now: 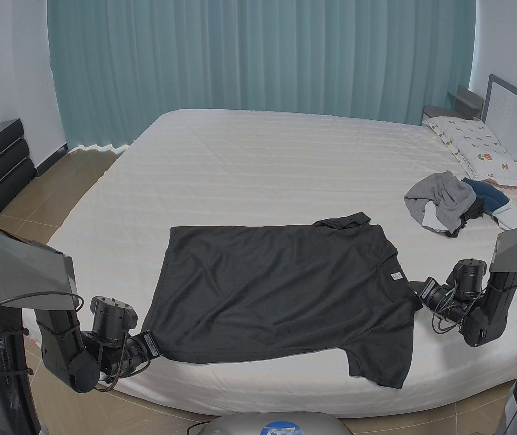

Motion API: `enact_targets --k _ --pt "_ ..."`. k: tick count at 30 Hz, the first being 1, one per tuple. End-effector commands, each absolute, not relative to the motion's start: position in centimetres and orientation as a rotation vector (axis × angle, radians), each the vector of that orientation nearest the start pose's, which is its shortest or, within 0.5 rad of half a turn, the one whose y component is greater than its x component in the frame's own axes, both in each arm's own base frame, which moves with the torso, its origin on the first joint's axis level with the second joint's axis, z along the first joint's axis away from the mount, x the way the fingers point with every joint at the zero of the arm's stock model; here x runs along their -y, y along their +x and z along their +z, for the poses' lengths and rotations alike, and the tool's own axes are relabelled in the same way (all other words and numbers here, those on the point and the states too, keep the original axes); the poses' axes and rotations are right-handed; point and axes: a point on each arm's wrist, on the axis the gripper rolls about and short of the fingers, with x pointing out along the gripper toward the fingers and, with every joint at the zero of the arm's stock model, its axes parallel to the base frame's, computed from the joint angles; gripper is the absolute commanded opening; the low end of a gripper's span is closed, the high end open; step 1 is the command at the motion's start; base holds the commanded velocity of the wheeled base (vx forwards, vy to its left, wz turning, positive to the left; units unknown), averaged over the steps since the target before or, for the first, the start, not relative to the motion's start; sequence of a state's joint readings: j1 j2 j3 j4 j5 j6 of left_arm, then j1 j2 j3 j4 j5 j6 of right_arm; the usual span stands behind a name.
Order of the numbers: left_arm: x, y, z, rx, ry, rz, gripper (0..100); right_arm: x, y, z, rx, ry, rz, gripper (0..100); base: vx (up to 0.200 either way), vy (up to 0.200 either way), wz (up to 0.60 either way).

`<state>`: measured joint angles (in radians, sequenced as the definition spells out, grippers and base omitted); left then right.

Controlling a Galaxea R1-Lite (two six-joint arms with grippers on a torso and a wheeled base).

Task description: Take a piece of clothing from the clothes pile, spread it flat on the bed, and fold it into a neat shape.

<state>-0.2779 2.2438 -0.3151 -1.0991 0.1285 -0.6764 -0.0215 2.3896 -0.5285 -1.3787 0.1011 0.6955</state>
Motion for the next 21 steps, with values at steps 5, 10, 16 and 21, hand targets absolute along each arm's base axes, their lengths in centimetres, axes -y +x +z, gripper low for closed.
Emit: enact_targets --k 5,10,16,21 --pt "6.9 25.7 -3.1 -0.815 -0.472 0.142 0 0.4 29.6 -1.8 -0.550 0.734 0.021 100 0.000 0.000 0.00" --pt "6.9 25.8 -3.0 -0.812 -0.474 0.143 0 0.0 26.7 -2.6 -0.672 0.687 0.082 100 0.000 0.000 0.00" --pt "6.8 25.8 -2.9 -0.810 -0.476 0.144 0 -0.2 24.7 -3.8 -0.770 0.620 0.162 100 0.000 0.000 0.00" --pt "6.8 25.9 -2.9 -0.809 -0.477 0.145 0 -0.8 24.5 -4.8 -0.784 0.614 0.179 100 0.000 0.000 0.00"
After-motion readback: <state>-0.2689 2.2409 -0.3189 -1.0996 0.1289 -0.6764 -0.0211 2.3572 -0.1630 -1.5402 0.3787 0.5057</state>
